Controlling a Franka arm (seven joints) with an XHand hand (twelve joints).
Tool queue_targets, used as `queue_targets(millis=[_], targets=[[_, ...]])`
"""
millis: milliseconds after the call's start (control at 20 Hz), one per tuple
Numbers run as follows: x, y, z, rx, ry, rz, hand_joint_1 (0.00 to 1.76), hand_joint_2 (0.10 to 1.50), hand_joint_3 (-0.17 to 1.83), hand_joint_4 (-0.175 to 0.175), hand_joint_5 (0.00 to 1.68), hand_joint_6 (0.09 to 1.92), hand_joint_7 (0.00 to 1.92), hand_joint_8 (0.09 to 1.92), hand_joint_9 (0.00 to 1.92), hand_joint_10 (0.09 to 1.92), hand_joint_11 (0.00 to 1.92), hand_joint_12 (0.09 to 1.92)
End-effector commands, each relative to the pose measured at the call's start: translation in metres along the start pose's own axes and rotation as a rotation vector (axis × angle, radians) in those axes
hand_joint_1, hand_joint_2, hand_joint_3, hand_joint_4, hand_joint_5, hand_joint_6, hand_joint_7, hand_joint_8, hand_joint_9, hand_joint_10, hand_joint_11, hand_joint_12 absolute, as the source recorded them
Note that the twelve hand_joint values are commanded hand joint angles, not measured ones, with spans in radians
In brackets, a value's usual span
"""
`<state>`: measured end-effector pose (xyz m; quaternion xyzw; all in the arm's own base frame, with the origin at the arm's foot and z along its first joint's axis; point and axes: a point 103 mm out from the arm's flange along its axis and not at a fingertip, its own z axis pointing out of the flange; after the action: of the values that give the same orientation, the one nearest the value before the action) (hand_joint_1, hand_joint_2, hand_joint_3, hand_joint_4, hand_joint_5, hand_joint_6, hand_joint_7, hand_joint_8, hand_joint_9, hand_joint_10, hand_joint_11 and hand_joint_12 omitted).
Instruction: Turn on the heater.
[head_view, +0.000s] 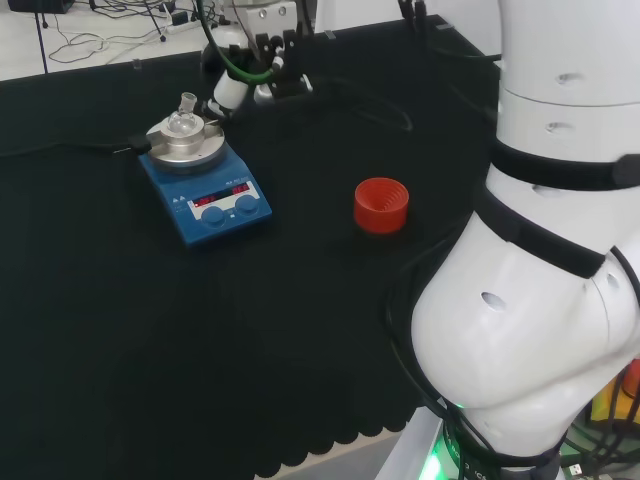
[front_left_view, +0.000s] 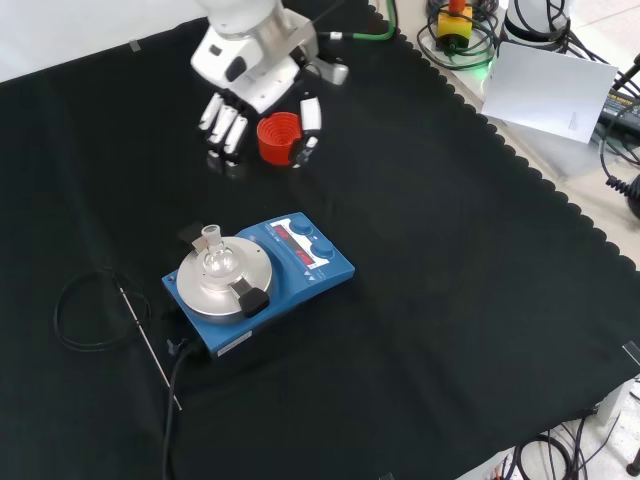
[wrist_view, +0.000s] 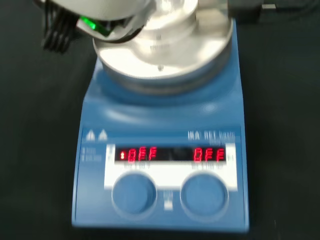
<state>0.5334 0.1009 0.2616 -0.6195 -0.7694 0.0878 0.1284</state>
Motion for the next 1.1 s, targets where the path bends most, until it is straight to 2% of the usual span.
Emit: queue_targets(millis=[50, 250, 450, 650, 750, 850, 1100], targets=[[0.005, -0.049, 0.026, 0.033, -0.015, 0.039, 0.94, 0.62, 0.68, -0.078, 0.37, 0.52, 0.54, 0.78, 0.77, 0.65, 0.41, 1.34], [0.009, -0.058, 0.044, 0.077, -0.029, 0.039, 0.95, 0.62, 0.71, -0.082, 0.38, 0.51, 0.72, 0.79, 0.91, 0.63, 0.47, 1.31], [0.01, -0.058, 0.062, 0.151, -0.043, 0.044, 0.96, 0.62, 0.72, -0.089, 0.39, 0.51, 0.89, 0.81, 1.11, 0.63, 0.64, 1.26], [0.015, -0.055, 0.075, 0.201, -0.055, 0.039, 0.98, 0.64, 0.72, -0.104, 0.4, 0.51, 0.97, 0.84, 1.25, 0.66, 0.88, 1.15], [0.017, -0.054, 0.08, 0.208, -0.051, 0.034, 1.01, 0.66, 0.71, -0.128, 0.4, 0.51, 1.12, 0.91, 1.41, 0.71, 1.16, 1.0], [0.021, -0.052, 0.085, 0.222, -0.062, 0.029, 1.03, 0.68, 0.7, -0.145, 0.42, 0.53, 1.25, 0.95, 1.51, 0.75, 1.35, 0.89], [0.021, -0.05, 0.094, 0.248, -0.06, 0.029, 1.05, 0.71, 0.68, -0.16, 0.45, 0.57, 1.42, 0.98, 1.63, 0.84, 1.53, 0.84]])
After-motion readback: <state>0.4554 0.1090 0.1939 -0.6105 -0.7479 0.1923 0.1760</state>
